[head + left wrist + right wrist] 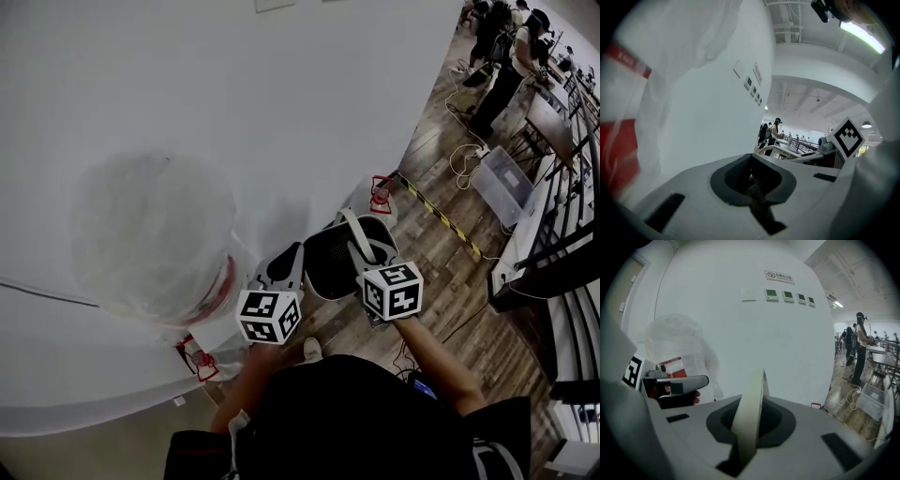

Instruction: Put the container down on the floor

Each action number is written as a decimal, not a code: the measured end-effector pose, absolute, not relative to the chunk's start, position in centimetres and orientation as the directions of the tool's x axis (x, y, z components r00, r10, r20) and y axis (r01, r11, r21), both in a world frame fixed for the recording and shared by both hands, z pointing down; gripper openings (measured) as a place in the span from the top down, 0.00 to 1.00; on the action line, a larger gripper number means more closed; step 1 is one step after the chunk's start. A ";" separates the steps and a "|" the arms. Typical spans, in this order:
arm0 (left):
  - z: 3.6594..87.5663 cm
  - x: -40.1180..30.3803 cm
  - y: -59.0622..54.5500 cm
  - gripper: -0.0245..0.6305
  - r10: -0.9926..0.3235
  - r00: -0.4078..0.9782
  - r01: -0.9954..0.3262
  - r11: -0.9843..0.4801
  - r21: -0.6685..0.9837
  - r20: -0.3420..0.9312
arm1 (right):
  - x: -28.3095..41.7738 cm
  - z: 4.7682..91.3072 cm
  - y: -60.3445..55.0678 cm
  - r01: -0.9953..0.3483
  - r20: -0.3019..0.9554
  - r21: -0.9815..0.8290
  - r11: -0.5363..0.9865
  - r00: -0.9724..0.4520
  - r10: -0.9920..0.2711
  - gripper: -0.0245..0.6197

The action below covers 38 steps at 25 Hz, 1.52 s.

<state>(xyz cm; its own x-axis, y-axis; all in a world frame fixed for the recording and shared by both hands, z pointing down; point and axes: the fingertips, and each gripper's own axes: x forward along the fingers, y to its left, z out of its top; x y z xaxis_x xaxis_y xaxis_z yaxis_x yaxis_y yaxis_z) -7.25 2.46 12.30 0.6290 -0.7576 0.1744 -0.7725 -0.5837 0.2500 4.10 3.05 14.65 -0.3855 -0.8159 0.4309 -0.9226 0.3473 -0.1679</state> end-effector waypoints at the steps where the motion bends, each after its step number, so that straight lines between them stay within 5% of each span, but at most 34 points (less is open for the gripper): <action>1: 12.1 -7.3 2.0 0.94 -0.754 0.633 -0.768 -0.586 0.257 0.175 | 3.9 14.5 2.6 -0.923 0.435 -0.169 0.345 -0.384 -0.815 0.91; 38: 19.2 -1.4 -2.1 0.94 -0.767 0.597 -0.784 -0.497 0.373 0.234 | 6.5 22.8 -1.8 -0.879 0.581 -0.180 0.442 -0.457 -0.673 0.91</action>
